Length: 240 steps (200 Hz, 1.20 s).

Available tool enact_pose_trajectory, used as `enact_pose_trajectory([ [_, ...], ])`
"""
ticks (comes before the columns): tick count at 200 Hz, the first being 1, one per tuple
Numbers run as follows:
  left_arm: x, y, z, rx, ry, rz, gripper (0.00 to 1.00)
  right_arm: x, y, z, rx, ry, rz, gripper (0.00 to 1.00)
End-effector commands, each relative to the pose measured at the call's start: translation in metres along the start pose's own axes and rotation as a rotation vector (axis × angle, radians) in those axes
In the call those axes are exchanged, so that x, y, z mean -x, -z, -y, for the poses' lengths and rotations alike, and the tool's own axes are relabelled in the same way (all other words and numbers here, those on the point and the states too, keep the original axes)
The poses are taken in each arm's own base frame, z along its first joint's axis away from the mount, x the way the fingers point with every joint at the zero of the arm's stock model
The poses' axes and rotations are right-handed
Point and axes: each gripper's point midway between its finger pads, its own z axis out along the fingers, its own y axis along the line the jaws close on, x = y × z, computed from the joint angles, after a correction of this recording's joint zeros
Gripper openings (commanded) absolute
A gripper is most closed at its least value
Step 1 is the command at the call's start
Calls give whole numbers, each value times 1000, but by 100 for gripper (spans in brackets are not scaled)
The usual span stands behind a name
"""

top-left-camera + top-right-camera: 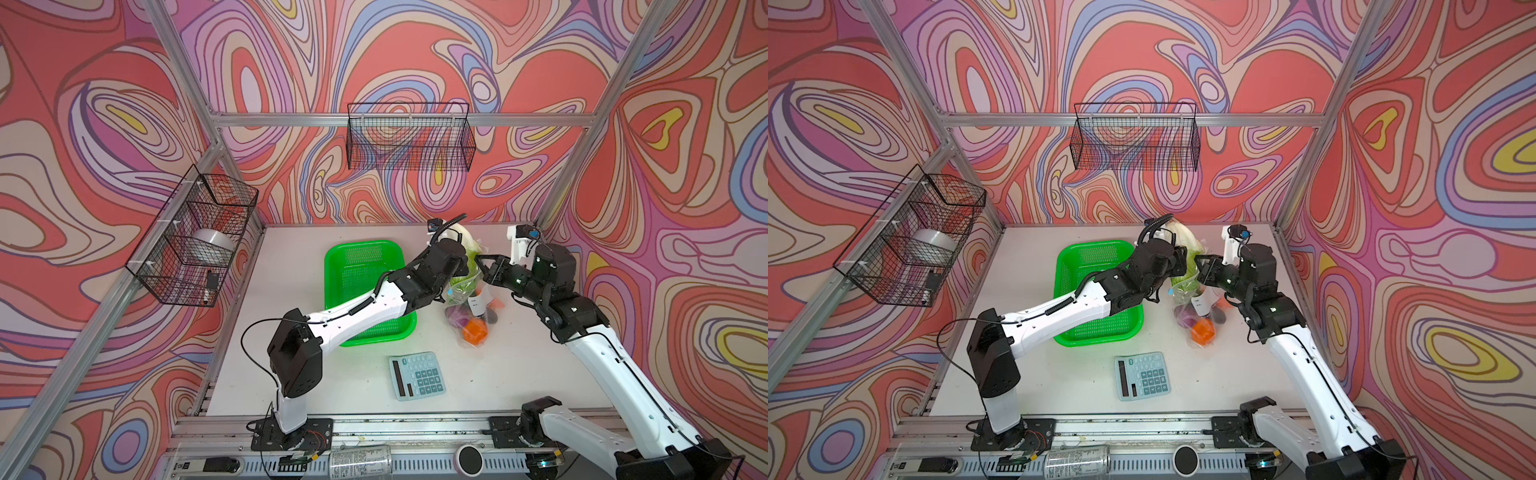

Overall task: Place the food in the zip-top bag and seal the zipper
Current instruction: 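Press the lettuce into the bag while the right gripper shifts the bag edge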

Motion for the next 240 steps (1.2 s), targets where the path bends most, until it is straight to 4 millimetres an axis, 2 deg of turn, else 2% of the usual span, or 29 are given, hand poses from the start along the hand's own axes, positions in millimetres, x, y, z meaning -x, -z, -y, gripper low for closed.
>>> enact_pose_trajectory([
  [1, 15, 4, 8, -33, 9, 41, 29, 9, 6, -13, 64, 60, 52, 0],
  [34, 14, 12, 5, -32, -20, 31, 30, 14, -5, -15, 110, 82, 86, 0],
  [63, 18, 25, -9, 0, -29, 50, 32, 27, -23, -31, 201, 80, 77, 0],
  [79, 27, 36, -13, 10, -26, 85, 32, 33, -31, -38, 243, 78, 77, 0],
  [118, 35, 48, -19, 24, -44, 115, 32, 47, -41, -59, 360, 48, 73, 0],
  [141, 32, 45, -22, 43, -85, 105, 32, 53, -36, -73, 420, 29, 77, 0],
  [167, 30, 40, -28, 93, -151, 95, 33, 60, -17, -85, 450, 47, 105, 0],
  [196, 31, 38, -28, 117, -197, 92, 37, 52, -13, -79, 421, 53, 99, 0],
  [211, 30, 36, -26, 111, -202, 86, 45, 45, -18, -74, 417, 37, 77, 0],
  [219, 31, 35, -25, 108, -201, 85, 55, 43, -20, -73, 422, 33, 70, 0],
  [229, 31, 36, -24, 105, -201, 84, 71, 41, -21, -73, 425, 31, 69, 0],
  [240, 34, 38, -25, 112, -200, 90, 97, 41, -21, -72, 421, 37, 74, 0],
])
